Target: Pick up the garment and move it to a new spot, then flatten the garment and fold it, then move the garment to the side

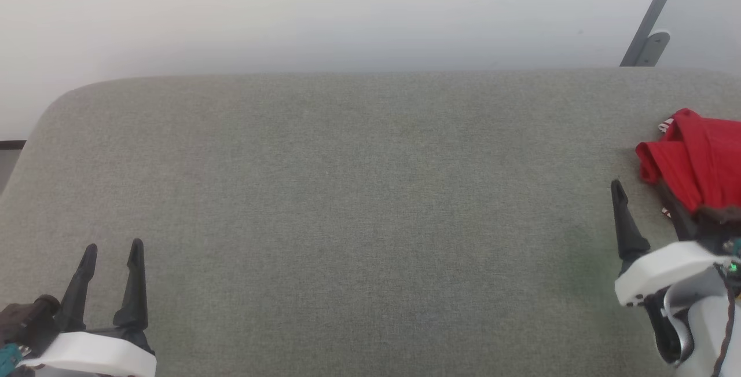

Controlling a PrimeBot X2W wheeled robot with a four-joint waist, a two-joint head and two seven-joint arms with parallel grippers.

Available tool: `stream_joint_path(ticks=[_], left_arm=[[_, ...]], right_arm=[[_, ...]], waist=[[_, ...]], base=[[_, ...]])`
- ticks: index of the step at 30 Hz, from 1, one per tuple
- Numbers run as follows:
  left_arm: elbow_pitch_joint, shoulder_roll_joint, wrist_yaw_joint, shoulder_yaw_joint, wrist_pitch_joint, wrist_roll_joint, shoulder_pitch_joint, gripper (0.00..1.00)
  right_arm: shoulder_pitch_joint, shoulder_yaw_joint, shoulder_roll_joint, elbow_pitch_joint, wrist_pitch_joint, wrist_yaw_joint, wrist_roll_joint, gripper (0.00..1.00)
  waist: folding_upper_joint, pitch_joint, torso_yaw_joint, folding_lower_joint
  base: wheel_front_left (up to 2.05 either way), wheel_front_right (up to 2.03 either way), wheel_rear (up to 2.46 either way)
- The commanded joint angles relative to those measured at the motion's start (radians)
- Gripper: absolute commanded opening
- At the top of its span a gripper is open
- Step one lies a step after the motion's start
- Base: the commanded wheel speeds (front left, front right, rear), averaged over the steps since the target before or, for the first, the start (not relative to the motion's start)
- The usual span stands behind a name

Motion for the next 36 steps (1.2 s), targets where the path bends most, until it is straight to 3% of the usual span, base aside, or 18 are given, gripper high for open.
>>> stream_joint_path(ticks=[1, 11, 35, 36], left_arm=[[-0.004, -0.001, 0.002, 0.006, 0.001, -0.009, 0.012, 1.00], [-0.005, 0.003, 0.002, 0.006, 0.001, -0.009, 0.032, 1.00], [-0.023, -0.010, 0.002, 0.015, 0.001, -0.007, 0.039, 1.00], [-0.027, -0.011, 0.002, 0.019, 0.001, -0.003, 0.039, 0.00]], right_arm=[[0.023, -0.010, 0.011, -0.011, -0.010, -0.001, -0.015, 1.00], [0.104, -0.050, 0.065, -0.065, -0.017, -0.001, -0.025, 1.00], [0.139, -0.069, 0.090, -0.128, 0.015, -0.001, -0.036, 1.00], [0.139, -0.070, 0.092, -0.130, 0.017, -0.001, -0.038, 0.00]], waist=[[-0.0001, -0.001, -0.003, 0.0000], [-0.0001, -0.010, -0.021, 0.0000], [-0.0001, -0.018, -0.038, 0.0000], [-0.0001, -0.019, -0.038, 0.0000]], base=[[0.00, 0.00, 0.00], [0.00, 0.00, 0.00], [0.00, 0.00, 0.00], [0.00, 0.00, 0.00]])
